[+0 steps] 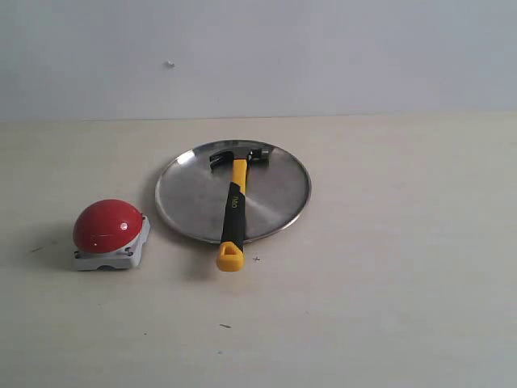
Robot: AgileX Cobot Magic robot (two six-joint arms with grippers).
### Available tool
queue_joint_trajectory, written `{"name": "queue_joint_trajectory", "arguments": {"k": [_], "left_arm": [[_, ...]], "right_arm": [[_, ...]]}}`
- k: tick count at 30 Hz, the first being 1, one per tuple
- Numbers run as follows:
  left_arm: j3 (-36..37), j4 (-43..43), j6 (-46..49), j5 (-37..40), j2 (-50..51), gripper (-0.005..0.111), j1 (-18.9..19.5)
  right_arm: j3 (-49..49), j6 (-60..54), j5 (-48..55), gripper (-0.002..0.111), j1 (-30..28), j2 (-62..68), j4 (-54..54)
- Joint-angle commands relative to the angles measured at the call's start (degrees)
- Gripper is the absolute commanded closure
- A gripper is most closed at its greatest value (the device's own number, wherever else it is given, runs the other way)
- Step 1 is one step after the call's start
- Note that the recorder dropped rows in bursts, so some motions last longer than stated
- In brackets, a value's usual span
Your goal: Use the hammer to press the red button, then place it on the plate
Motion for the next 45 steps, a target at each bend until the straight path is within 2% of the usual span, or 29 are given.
{"name": "queue_joint_trajectory", "arguments": {"k": [1,3,5,8,10,12,16,21,25,27,32,45], "left_arm": [[0.0,-0.3,0.2,-0.1,-0.4,0.107,0.1],[0.0,-0.3,0.2,-0.1,-0.4,0.107,0.1],[0.0,-0.3,0.2,-0.1,-0.4,0.107,0.1],[0.0,-0.3,0.2,-0.1,-0.4,0.107,0.1],[0.0,-0.3,0.2,-0.1,-0.4,0.107,0.1],[0.0,-0.3,0.2,-0.1,-0.4,0.107,0.1],[0.0,-0.3,0.2,-0.1,-0.4,0.107,0.1],[0.0,-0.3,0.2,-0.1,-0.4,0.107,0.1],[0.0,-0.3,0.2,-0.1,-0.4,0.107,0.1],[0.0,-0.3,0.2,-0.1,-0.4,0.107,0.1],[0.0,-0.3,0.2,-0.1,-0.4,0.107,0.1],[0.0,-0.3,0.2,-0.1,-0.4,0.107,0.1]], "right_arm": [[0.4,0.1,-0.4,0.108,-0.5,-1.3,-0.2],[0.8,0.0,0.2,0.108,-0.5,-1.9,0.3],[1.0,-4.8,2.5,0.108,-0.5,-2.3,8.7],[0.9,-27.7,13.0,0.108,-0.5,-2.4,42.5],[0.9,-44.0,22.2,0.108,-0.5,-2.8,55.3],[0.9,-50.4,25.9,0.108,-0.5,-3.9,59.0],[0.9,-60.3,23.6,0.108,-0.5,-7.2,63.1],[0.9,-81.4,22.9,0.108,-2.3,-7.2,78.9],[1.2,-97.7,22.8,0.108,-6.6,-7.2,92.1],[1.9,-99.6,22.2,0.108,-8.7,-7.2,95.7],[4.7,-98.9,21.6,0.108,-12.2,-7.2,95.3],[11.1,-99.0,18.8,0.108,-12.3,-7.2,94.2]]}}
